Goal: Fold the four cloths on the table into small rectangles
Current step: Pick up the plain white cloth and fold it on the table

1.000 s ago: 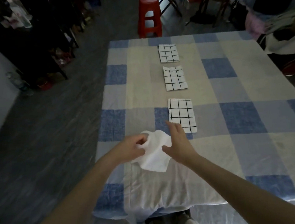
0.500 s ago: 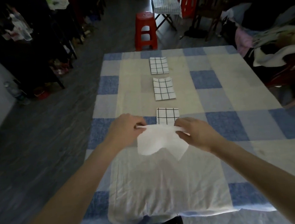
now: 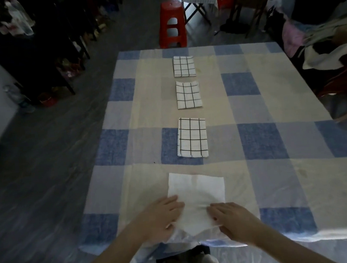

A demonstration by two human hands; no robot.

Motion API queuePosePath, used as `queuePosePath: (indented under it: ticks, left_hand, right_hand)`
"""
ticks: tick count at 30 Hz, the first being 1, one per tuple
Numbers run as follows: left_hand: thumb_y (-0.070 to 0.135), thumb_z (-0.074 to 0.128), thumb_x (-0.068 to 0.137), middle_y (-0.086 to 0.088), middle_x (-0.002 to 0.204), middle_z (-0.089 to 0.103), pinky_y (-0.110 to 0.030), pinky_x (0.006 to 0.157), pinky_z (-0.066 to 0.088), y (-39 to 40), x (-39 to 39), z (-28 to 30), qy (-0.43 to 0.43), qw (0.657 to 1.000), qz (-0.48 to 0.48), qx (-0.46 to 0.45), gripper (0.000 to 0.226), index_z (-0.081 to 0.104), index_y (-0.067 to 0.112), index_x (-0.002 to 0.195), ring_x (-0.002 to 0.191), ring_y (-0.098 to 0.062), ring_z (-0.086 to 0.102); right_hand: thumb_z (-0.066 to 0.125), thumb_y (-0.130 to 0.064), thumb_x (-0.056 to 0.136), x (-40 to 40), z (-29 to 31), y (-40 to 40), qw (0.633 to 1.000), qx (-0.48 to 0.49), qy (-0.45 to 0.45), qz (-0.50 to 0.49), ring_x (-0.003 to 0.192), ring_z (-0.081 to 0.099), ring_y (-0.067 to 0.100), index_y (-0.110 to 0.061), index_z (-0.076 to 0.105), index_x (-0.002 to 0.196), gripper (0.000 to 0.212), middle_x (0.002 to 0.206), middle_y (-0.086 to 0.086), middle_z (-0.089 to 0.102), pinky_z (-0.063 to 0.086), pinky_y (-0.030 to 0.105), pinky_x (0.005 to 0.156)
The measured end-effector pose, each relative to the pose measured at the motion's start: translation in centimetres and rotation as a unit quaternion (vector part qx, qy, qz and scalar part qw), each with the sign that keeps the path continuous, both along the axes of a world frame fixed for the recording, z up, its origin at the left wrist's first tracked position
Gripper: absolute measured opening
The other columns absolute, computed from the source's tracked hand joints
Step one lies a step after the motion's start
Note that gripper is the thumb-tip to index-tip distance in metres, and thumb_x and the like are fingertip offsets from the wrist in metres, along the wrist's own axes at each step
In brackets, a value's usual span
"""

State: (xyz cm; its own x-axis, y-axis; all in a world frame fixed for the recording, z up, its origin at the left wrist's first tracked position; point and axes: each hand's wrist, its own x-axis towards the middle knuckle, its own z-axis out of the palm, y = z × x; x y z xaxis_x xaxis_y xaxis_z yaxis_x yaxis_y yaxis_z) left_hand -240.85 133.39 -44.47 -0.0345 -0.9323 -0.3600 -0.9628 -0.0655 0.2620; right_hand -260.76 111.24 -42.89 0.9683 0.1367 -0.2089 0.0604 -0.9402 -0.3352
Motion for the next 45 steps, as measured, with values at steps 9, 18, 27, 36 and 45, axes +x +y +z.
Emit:
queuePosePath:
  ticks: [9,18,27,36,45]
  left_hand:
    - [0.032,0.055,0.080,0.015,0.127,0.063,-0.025,0.100,0.044,1.7,-1.2,-0.9,0.054,0.983,0.142,-0.098,0.020,0.066,0.035,0.096,0.124,-0.008,0.055]
    - [0.012,0.066,0.084,0.013,0.081,0.069,-0.028,0.071,0.052,-1.9,0.6,0.6,0.256,0.840,0.463,-0.120,0.021,0.064,0.033,0.082,0.075,-0.004,0.064]
    - [0.025,0.071,0.084,0.007,0.070,0.061,-0.033,0.067,0.049,-4.3,1.8,-0.7,0.215,0.809,0.532,-0.125,0.028,0.053,0.027,0.105,0.068,-0.010,0.059]
    - [0.017,0.046,0.072,0.001,0.095,0.053,-0.032,0.066,0.047,-4.5,-1.3,-0.8,-0.001,0.950,0.198,-0.243,0.027,0.049,0.023,0.098,0.081,-0.018,0.050]
    - [0.033,0.046,0.080,0.007,0.092,0.057,-0.030,0.063,0.049,-4.5,-3.3,-2.1,-0.037,0.967,0.184,-0.174,0.018,0.054,0.029,0.095,0.080,-0.017,0.055]
  right_hand:
    - [0.052,-0.034,0.077,-2.1,-1.3,-1.0,0.997,-0.001,-0.061,-0.053,0.096,0.064,0.015,-0.027,0.057,0.100,0.024,0.113,-0.005,0.067,0.049,0.022,0.073]
    - [0.060,-0.010,0.088,0.5,-0.7,-0.8,0.885,0.221,-0.002,-0.411,0.061,0.059,0.011,-0.030,0.058,0.086,0.019,0.067,-0.008,0.062,0.042,0.018,0.054]
    - [0.063,-0.027,0.090,2.2,-1.6,-1.5,0.826,0.197,-0.005,-0.529,0.068,0.058,0.011,-0.025,0.047,0.098,0.017,0.079,-0.007,0.062,0.042,0.030,0.056]
    - [0.061,-0.026,0.089,2.5,-1.7,-0.3,0.924,0.100,-0.108,-0.354,0.089,0.053,0.012,-0.021,0.056,0.107,0.019,0.102,-0.005,0.053,0.047,0.027,0.071]
    - [0.047,-0.046,0.087,3.6,-2.5,0.1,0.986,-0.050,-0.083,-0.133,0.101,0.060,0.016,-0.028,0.063,0.103,0.030,0.113,-0.006,0.063,0.050,0.033,0.083]
